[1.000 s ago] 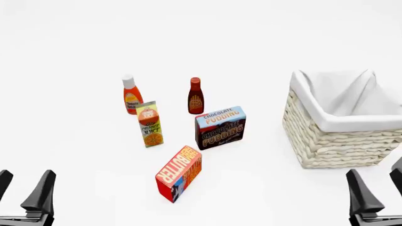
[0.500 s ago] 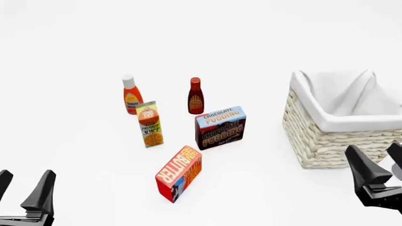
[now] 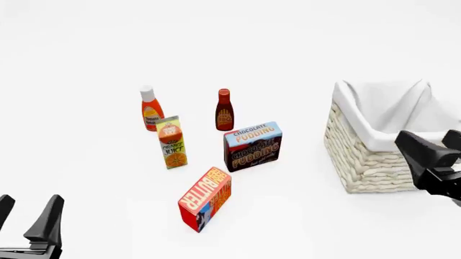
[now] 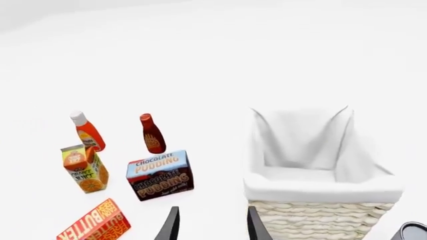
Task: Pick the butter and place it in the basket.
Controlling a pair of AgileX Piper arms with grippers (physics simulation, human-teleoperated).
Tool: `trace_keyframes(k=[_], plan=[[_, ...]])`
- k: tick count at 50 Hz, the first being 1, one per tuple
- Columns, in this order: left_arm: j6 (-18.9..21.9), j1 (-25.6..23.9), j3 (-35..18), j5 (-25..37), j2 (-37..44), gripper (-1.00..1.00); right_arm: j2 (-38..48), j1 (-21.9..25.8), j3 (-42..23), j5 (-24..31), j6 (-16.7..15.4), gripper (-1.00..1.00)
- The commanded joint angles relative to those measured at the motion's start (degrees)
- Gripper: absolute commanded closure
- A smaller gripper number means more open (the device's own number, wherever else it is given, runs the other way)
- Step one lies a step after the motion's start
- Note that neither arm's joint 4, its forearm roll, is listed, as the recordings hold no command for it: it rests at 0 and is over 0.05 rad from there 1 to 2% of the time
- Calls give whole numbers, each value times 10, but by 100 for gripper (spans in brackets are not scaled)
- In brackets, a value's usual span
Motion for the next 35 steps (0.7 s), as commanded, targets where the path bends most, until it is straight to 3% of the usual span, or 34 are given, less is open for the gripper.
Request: trace_keyframes(k=[1,10,20,35], plan=[[0,0,0,0,0,-100,39,20,-78,60,47,-100],[0,0,0,0,0,-100,86,26,-109,69,63,-100],[0,0,0,0,0,-100,127,32,-151,94,103,-100],[0,0,0,0,0,-100,204,47,-185,136,116,-100]])
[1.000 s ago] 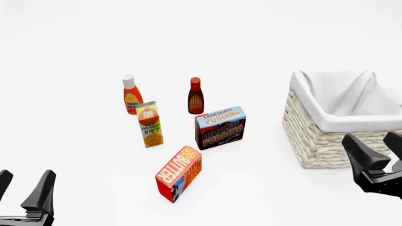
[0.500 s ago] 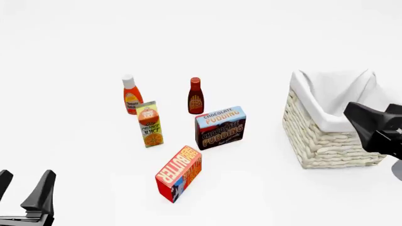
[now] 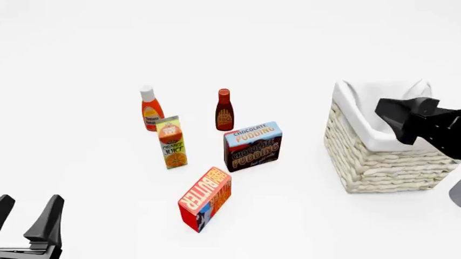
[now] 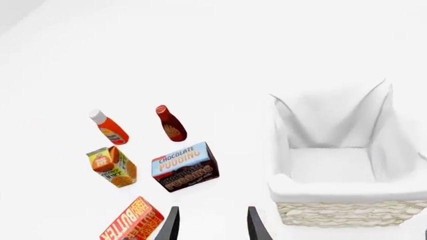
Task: Pick the butter and place it in the basket.
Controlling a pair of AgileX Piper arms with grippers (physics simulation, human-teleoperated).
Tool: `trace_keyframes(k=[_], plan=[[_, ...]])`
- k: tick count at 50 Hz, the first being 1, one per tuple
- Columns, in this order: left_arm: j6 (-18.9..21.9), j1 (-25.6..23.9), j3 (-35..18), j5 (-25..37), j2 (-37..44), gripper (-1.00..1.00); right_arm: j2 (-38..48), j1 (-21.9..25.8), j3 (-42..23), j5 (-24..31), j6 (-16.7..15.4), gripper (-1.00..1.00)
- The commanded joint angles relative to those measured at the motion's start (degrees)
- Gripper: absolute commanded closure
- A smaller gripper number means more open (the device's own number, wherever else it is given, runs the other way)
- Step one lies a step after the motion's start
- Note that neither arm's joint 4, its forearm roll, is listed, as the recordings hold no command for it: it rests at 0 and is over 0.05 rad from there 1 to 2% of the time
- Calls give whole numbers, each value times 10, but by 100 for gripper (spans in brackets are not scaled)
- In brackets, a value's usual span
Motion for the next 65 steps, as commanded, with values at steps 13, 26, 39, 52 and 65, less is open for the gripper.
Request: trace_keyframes(k=[13,26,39,52,65], plan=[[0,0,0,0,0,-100,116,20,-54,55,50,-100],[0,0,0,0,0,-100,117,-2,-91,65,73,-100],[0,0,0,0,0,-100,161,37,-144,47,68,-100],[0,0,0,0,0,-100,197,50,-160,46,98,-100],[0,0,0,0,0,-100,242,70,-154,36,130,-100]])
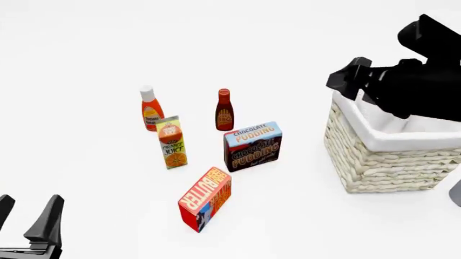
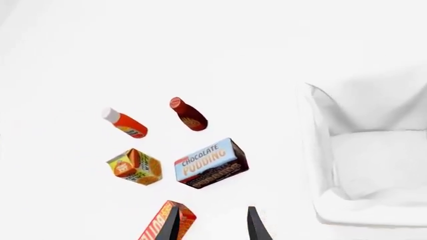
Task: Pick the butter and place it in the basket.
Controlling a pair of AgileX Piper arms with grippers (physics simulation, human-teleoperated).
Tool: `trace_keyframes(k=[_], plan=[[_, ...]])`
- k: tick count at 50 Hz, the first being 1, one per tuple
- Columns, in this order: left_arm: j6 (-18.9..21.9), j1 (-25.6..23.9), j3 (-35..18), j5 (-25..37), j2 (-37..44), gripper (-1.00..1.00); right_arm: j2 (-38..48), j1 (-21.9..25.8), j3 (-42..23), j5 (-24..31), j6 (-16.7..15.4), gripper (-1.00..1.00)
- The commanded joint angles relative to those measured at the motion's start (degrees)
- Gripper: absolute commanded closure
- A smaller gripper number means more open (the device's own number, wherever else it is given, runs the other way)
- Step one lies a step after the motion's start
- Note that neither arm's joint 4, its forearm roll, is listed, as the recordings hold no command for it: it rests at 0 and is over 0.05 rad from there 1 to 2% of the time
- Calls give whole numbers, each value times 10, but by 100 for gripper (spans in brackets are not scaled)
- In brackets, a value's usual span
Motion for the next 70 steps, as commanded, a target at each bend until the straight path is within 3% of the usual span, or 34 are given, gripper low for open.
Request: trace_keyframes(k=[1,34,48,52,70], plan=[[0,0,0,0,0,-100,37,19,0,-9,33,-100],[0,0,0,0,0,-100,119,42,-23,-10,142,-100],[0,0,0,0,0,-100,158,47,-48,28,158,-100],[0,0,0,0,0,-100,145,34,-40,29,163,-100],[0,0,0,0,0,-100,198,56,-60,15,176,-100]])
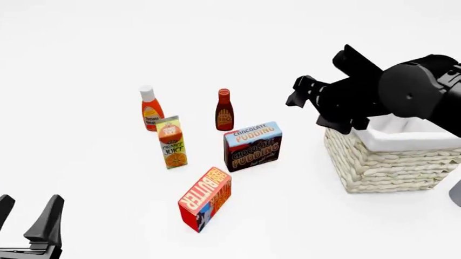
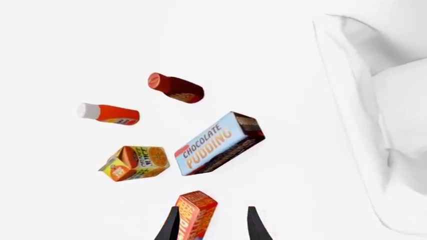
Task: Pick the butter and place it in the basket.
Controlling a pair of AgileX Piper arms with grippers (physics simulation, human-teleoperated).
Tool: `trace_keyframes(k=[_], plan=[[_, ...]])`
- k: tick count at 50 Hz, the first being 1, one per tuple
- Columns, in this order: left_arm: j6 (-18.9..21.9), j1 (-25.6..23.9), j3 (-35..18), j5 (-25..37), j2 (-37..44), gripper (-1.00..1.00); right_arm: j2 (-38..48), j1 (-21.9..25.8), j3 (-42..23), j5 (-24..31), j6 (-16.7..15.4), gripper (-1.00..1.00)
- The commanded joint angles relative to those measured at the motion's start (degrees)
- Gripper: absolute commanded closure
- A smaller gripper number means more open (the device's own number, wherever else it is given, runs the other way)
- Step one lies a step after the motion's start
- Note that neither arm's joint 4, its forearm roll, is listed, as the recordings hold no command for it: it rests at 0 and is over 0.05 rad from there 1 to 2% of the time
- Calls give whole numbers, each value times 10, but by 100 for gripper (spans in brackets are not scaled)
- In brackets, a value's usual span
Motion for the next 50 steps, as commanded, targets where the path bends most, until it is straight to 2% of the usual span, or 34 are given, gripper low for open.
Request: trace_keyframes(k=[1,27,28,50], plan=[[0,0,0,0,0,-100,33,10,-11,-6,9,-100],[0,0,0,0,0,-100,85,28,-37,-21,28,-100],[0,0,0,0,0,-100,90,25,-38,-24,36,-100],[0,0,0,0,0,-100,90,25,-38,-24,36,-100]])
